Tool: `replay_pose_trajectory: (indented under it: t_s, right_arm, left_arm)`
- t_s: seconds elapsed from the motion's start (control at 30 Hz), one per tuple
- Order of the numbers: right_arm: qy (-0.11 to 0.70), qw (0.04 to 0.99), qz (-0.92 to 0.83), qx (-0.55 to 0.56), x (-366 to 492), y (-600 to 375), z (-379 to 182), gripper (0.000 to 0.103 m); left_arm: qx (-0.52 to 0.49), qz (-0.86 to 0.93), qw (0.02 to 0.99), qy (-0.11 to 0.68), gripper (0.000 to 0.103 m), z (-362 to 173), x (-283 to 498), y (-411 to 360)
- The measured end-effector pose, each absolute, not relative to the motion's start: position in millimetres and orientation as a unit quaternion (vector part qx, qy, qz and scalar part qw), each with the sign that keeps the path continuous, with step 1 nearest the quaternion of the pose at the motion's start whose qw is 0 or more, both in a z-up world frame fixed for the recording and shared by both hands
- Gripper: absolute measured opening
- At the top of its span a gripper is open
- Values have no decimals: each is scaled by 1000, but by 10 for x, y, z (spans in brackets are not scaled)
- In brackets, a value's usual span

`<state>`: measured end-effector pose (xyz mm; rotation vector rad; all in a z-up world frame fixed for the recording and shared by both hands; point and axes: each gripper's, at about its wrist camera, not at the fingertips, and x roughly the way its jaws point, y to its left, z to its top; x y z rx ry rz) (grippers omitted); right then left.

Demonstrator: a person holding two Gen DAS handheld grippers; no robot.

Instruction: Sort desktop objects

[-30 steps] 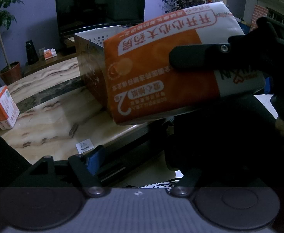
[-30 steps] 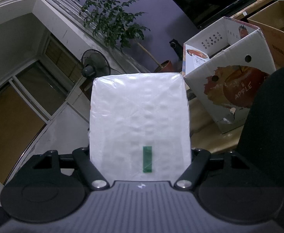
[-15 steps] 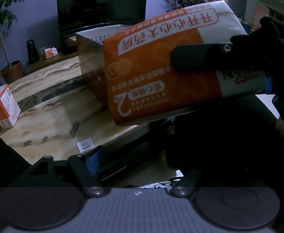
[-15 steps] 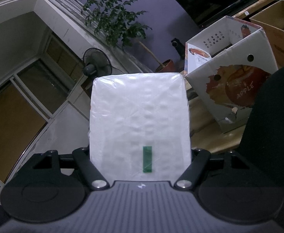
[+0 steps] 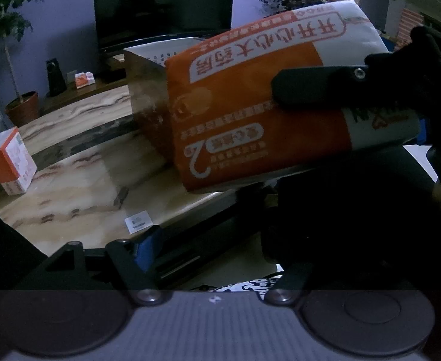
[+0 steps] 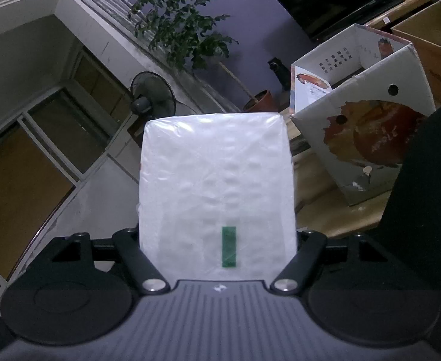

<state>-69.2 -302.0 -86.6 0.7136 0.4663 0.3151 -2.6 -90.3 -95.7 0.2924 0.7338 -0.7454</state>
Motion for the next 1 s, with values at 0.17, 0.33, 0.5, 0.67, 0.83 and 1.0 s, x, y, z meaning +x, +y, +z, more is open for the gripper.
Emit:
replay_pose_trajectory:
  t_s: [0.17, 0.33, 0.5, 0.67, 0.83, 1.0]
  right_arm:
    - [228, 897, 160, 342, -645, -3004, -855, 75]
    - [231, 896, 170, 339, -593, -2975, -846, 75]
    - [233, 895, 179, 336, -550, -2949, -830, 75]
    - [233, 895, 185, 333, -530, -2929, -805, 75]
    - [233, 894, 190, 331, -516, -2907, -784, 75]
    - [236, 894, 191, 329, -509, -2892, -786, 75]
  left_arm:
    - [137, -348, 859, 350, 76, -959, -10, -866]
    - [132, -339, 863, 352, 76, -960, 1, -813]
    - [131, -330, 866, 352, 76, -960, -5, -772]
    - [134, -324, 870, 348, 76, -955, -25, -751]
    - [143, -318, 874, 339, 79, -940, -61, -738]
    - [157, -312, 878, 328, 86, -922, -115, -749]
